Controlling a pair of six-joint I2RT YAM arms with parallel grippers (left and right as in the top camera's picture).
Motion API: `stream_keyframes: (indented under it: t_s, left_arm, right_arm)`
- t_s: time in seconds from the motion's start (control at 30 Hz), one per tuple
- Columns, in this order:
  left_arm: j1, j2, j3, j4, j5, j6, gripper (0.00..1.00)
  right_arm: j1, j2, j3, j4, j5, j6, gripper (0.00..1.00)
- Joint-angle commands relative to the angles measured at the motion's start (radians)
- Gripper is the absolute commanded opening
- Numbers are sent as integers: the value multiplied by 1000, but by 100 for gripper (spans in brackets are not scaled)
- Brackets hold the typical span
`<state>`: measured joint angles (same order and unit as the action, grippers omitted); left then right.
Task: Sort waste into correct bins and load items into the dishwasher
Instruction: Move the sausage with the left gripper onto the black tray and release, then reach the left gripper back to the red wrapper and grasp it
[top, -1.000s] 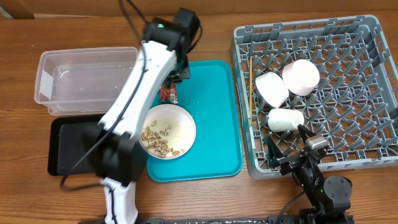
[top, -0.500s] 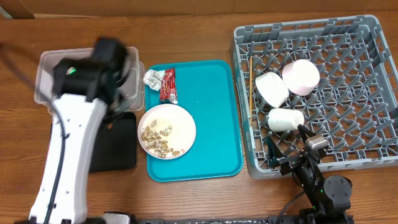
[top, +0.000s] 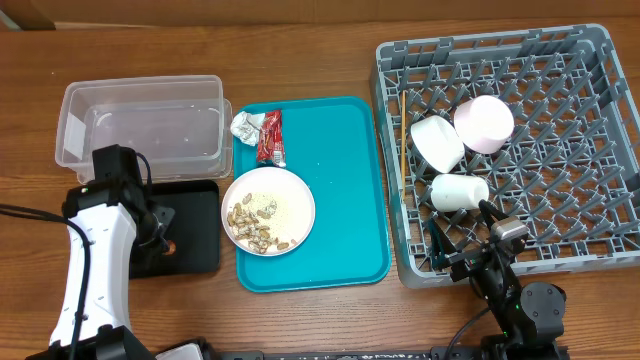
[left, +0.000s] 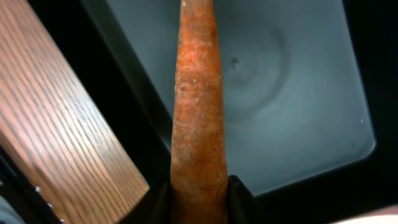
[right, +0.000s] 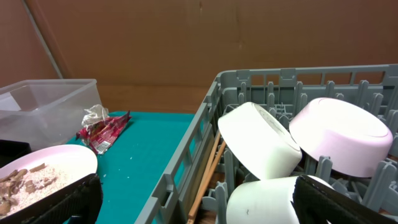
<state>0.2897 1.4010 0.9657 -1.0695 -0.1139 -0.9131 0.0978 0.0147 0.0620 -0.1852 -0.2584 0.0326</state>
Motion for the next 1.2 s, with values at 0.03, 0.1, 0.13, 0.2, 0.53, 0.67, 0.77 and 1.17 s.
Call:
stream_keyframes:
  t_s: [0.03,0.1,0.13,0.2,0.53,0.67,0.77,1.17]
  left_arm:
    - [5,-16,34,-21,114,48,93]
    - [4,-16,85,-61,142,89,90]
    - [0,-16,122,-85,152,114,84]
    - [-24,-17,220,-134,159,167,75]
    - [-495,3,470,45,26,481,64]
    - [-679,114,467,132,-208,495,75]
    - [-734,246,467,182,-303,483,75]
    - [-643,577,472,282,-240,409,73]
  right_arm:
    - [-8,-12,-5,5,-5,-3,100]
    - [-8,-12,-5,5,-5,-3,100]
    - [-8,-12,-5,5,-5,-3,100]
    - [-8,-12,-5,5,-5,-3,100]
    - [-8,-12,-5,5,-5,-3,100]
    - [-8,-12,-5,5,-5,-3,100]
    - [-8,-12,-5,5,-5,-3,100]
    - [-8,-12,-5,5,-5,-3,100]
